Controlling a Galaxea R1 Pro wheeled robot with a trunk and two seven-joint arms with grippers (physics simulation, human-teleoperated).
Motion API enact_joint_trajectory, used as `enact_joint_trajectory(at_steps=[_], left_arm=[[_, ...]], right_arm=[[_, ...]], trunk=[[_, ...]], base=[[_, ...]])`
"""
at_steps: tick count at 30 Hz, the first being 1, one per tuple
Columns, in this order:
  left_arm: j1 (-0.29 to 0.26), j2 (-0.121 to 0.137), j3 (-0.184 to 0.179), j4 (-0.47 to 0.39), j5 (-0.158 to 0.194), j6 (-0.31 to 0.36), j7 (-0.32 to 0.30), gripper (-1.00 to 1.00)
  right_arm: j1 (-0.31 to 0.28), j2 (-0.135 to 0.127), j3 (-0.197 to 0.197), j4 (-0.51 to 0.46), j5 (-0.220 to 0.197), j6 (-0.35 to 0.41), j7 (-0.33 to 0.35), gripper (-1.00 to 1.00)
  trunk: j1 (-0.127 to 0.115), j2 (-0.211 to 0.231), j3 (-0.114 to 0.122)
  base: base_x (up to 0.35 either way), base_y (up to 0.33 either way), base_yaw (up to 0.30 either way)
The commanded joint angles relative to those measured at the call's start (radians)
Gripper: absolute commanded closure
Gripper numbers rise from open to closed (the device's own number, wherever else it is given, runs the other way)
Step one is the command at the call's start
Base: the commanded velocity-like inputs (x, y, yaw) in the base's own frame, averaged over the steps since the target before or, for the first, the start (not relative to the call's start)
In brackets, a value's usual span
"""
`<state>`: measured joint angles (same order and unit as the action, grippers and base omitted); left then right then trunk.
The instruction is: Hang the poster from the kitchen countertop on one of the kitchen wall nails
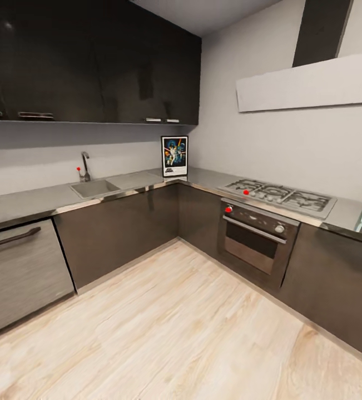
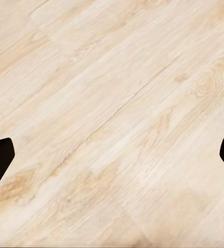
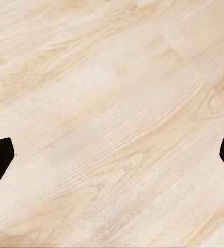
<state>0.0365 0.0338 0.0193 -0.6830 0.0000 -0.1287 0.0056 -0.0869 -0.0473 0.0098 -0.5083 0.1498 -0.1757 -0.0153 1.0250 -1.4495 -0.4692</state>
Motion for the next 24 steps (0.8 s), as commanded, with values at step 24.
enact_joint_trajectory(at_steps=[24], left_arm=[[0.0,0.0,-0.002,0.0,0.0,0.001,-0.001,-1.0]], right_arm=[[-0.001,-0.007,0.002,0.013,0.007,-0.002,0.003,-1.0]], trunk=[[0.0,0.0,-0.001]], base=[[0.152,0.0,0.097]])
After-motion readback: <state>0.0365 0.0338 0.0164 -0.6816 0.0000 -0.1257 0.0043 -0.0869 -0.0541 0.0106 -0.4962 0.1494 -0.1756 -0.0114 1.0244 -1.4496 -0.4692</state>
